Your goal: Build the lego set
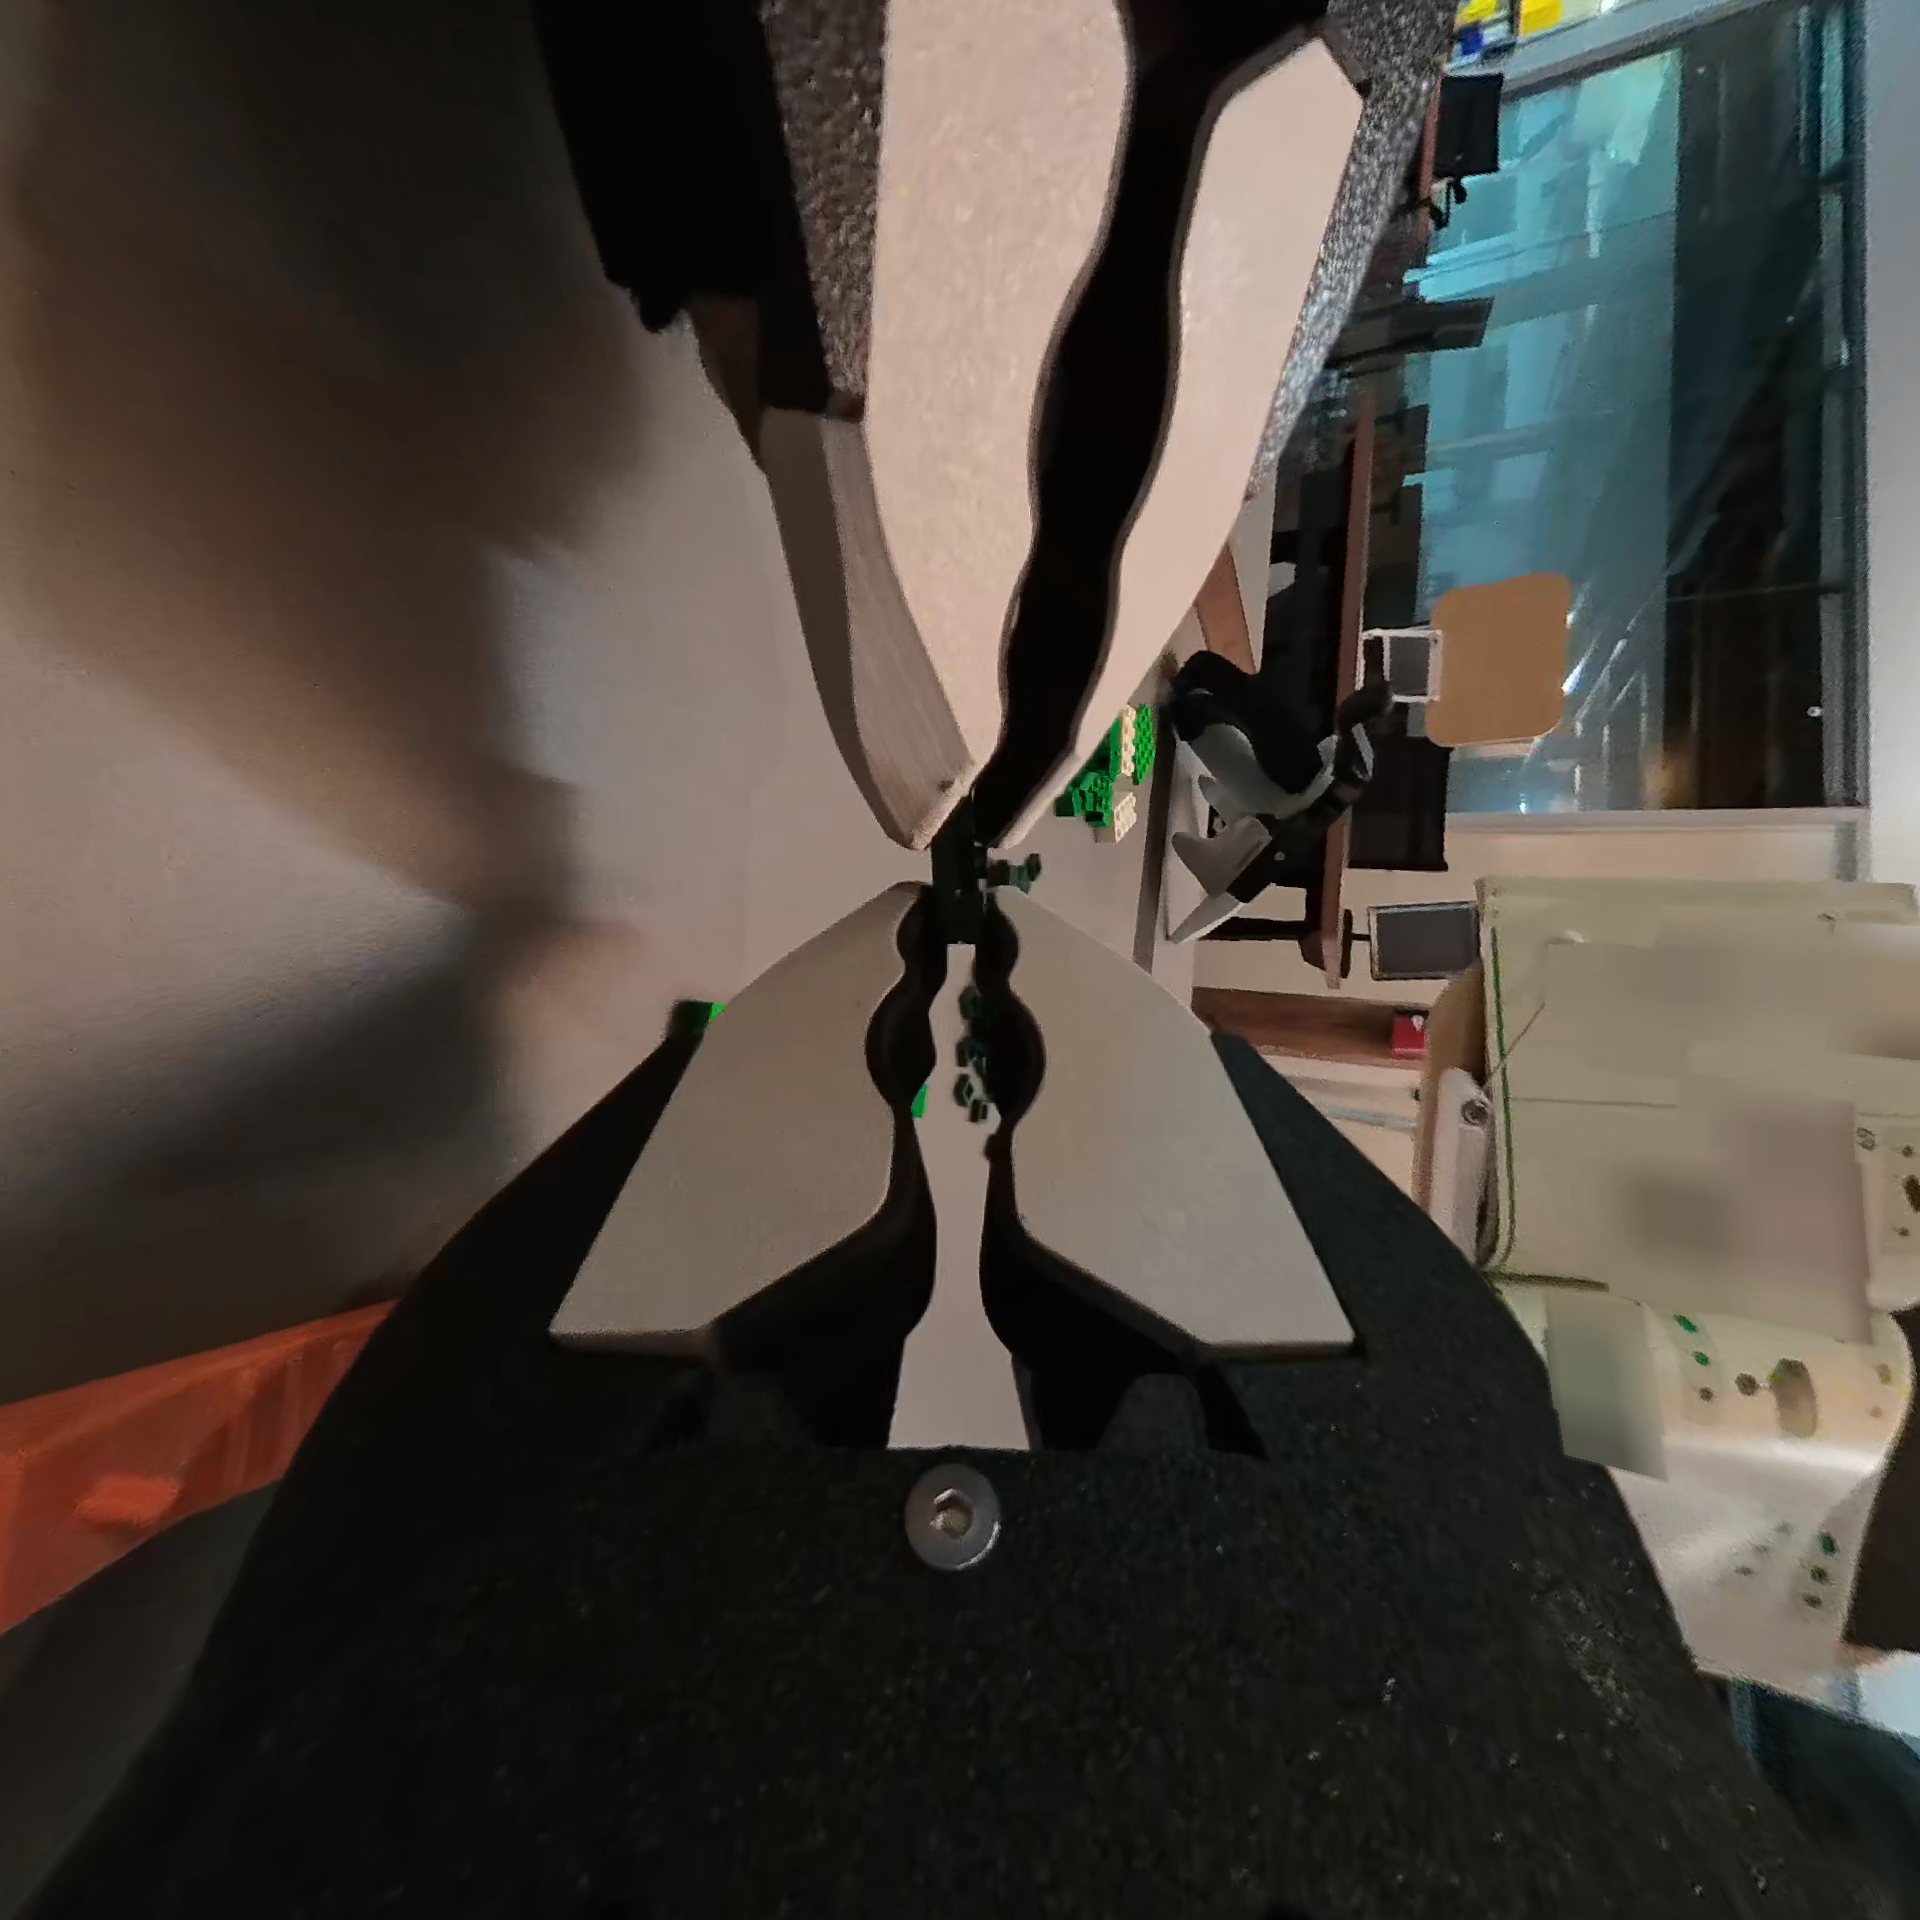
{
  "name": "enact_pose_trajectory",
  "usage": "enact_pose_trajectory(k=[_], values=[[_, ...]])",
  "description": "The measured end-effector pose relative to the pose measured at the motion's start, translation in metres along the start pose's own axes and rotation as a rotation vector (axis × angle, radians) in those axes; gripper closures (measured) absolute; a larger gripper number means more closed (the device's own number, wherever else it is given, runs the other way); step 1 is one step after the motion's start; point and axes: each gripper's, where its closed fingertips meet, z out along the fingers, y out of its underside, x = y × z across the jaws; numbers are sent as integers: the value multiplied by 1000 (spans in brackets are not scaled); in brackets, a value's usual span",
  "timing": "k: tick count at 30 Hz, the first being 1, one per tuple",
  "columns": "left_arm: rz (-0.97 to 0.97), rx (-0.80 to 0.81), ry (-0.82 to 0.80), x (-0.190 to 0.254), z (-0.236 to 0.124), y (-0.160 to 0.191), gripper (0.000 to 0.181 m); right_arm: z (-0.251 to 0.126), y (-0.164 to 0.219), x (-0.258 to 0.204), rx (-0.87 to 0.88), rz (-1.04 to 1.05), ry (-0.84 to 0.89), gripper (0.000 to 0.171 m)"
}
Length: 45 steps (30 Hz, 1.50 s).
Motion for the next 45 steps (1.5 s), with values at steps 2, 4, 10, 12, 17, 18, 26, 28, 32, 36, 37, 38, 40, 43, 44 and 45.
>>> enact_pose_trajectory(k=[2, 4, 10, 12, 17, 18, 26, 28, 32, 36, 37, 38, 40, 43, 44, 45], values=[[-1, 8, -9, -1, -1, -1, 174, 0, 0, 3, -10, -6, 29, 166], [1, 14, -17, -2, -2, -2, 174, 0, 0, 4, -16, 2, 36, 166], [-90, 35, -55, -11, -1, -2, 157, 2, 4, 7, -13, 40, 40, 166], [-176, 30, -32, -14, -2, 1, 147, 0, 4, 12, 5, 78, 41, 166], [-329, 108, 60, -12, -6, -8, 153, -1, 0, 5, 29, 14, 27, 166], [-339, 103, 69, -12, -6, -7, 154, -1, -1, 4, 34, -1, 32, 166], [-327, 69, 131, -2, -4, -5, 163, -5, -7, 10, 85, -54, 66, 166], [-344, 59, 141, -1, -4, -3, 164, -5, -8, 8, 91, -54, 56, 166], [-386, 59, 157, -2, -5, -3, 164, -4, -9, 9, 107, -40, 75, 165], [-438, 72, 151, -7, -7, -3, 164, -4, -7, 14, 116, 9, 89, 147], [-451, 74, 150, -8, -7, -3, 164, -5, -7, 14, 134, 25, 83, 146], [-463, 76, 150, -9, -8, -2, 164, -8, -9, 14, 161, 38, 77, 146], [-476, 79, 154, -10, -9, -2, 164, -12, -13, 13, 204, 36, 69, 152], [-475, 72, 164, -8, -8, -2, 164, -14, -15, 12, 220, 8, 83, 162], [-473, 68, 165, -8, -8, -2, 164, -14, -15, 12, 218, 0, 87, 163], [-473, 67, 166, -7, -8, -2, 164, -14, -15, 12, 219, -3, 89, 163]])
